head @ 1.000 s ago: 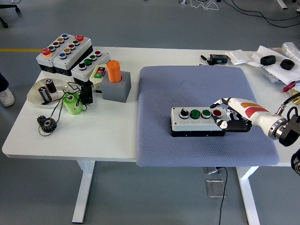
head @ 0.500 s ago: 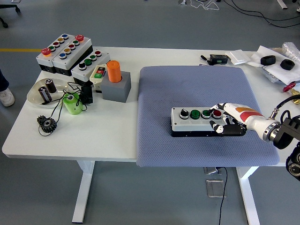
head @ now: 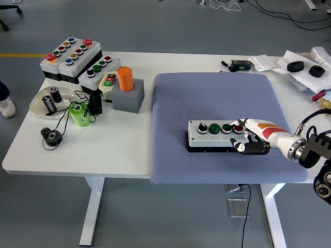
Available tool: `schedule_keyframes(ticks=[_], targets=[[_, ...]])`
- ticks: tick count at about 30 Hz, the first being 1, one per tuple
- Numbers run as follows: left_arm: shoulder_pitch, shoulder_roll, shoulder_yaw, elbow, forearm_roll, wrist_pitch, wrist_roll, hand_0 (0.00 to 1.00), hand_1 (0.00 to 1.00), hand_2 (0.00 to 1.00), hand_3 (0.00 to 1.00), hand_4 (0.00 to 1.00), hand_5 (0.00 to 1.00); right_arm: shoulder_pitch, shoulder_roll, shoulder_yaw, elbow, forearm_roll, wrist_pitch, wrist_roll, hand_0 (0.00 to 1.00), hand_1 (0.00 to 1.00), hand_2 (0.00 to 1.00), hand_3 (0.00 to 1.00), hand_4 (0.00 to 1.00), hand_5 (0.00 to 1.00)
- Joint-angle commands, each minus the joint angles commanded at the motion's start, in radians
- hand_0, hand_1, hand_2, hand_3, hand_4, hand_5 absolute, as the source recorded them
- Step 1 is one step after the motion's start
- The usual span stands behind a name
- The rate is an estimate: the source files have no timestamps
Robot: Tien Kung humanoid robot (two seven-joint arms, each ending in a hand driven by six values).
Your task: Pick up the button,place it on the desk,press the button,press the button
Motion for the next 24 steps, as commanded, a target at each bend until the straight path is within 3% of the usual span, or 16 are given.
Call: schedule_keyframes(ticks=[6,11,12,17,18,23,24], targets=[[0.000,0.001,0.002,0.000,-0.001,0.000,0.000,0.644,0.699,0.700,0.499,0.317,0.998,-0.009,-0.015,0.072,0.033,0.022,-0.004,0.008,0.177,0.002,0.118,0.748,0.536,0.514],[-0.001,0.001,0.008,0.000,-0.008,0.000,-0.002,0.644,0.699,0.700,0.499,0.317,0.998,-0.034,-0.038,0.184,0.051,0.163,-0.039,0.053,0.177,0.002,0.118,0.748,0.536,0.514],[0.000,0.001,0.006,0.000,-0.008,0.000,-0.002,0.644,0.699,0.700,0.500,0.317,0.998,-0.036,-0.040,0.201,0.047,0.197,-0.044,0.060,0.403,0.310,0.428,0.809,0.562,0.526],[-0.001,-0.001,-0.004,0.000,-0.003,0.002,-0.002,0.644,0.699,0.700,0.500,0.317,0.998,-0.041,-0.039,0.335,-0.056,0.400,-0.071,0.181,0.403,0.310,0.428,0.809,0.562,0.526],[-0.001,-0.001,-0.001,0.000,-0.008,0.002,-0.003,0.644,0.700,0.700,0.500,0.318,0.998,-0.042,-0.038,0.359,-0.081,0.446,-0.078,0.200,0.770,0.716,0.802,0.836,0.580,0.535],[0.000,0.000,0.006,0.000,-0.022,0.003,-0.008,0.644,0.700,0.700,0.500,0.318,0.998,-0.041,-0.040,0.458,-0.229,0.654,-0.102,0.286,0.770,0.716,0.802,0.836,0.580,0.535],[0.001,0.000,0.001,0.000,-0.018,0.003,-0.008,0.644,0.701,0.700,0.500,0.318,0.998,-0.042,-0.042,0.476,-0.259,0.699,-0.114,0.303,0.845,0.799,0.874,0.847,0.589,0.559]])
